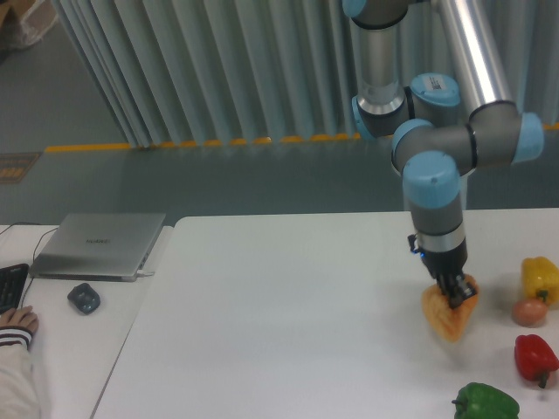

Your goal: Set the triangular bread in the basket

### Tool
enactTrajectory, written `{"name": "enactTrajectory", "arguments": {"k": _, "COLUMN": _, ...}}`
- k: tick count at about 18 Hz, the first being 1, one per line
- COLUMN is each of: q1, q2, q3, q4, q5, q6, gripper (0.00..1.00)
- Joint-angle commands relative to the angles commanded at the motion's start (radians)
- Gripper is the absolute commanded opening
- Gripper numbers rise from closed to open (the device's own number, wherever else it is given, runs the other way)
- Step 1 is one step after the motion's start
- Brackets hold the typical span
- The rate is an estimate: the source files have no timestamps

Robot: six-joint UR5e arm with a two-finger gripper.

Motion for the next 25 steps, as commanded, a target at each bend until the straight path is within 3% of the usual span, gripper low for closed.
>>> {"name": "enactTrajectory", "arguments": {"k": 3, "q1": 0.063, "q2": 0.034, "q3": 0.04, "q4": -0.051, "q5": -0.035, "q6": 0.014, "gripper": 0.0}}
{"name": "enactTrajectory", "arguments": {"k": 6, "q1": 0.13, "q2": 0.049, "q3": 0.066, "q4": -0.051, "q5": -0.093, "q6": 0.04, "gripper": 0.0}}
{"name": "enactTrajectory", "arguments": {"k": 15, "q1": 0.459, "q2": 0.026, "q3": 0.094, "q4": -0.045, "q5": -0.1, "q6": 0.566, "gripper": 0.0}}
{"name": "enactTrajectory", "arguments": {"k": 21, "q1": 0.549, "q2": -0.037, "q3": 0.101, "q4": 0.046, "q5": -0.097, "q6": 0.704, "gripper": 0.0}}
{"name": "enactTrajectory", "arguments": {"k": 25, "q1": 0.578, "q2": -0.052, "q3": 0.106, "q4": 0.05, "q5": -0.1, "q6": 0.761, "gripper": 0.05}}
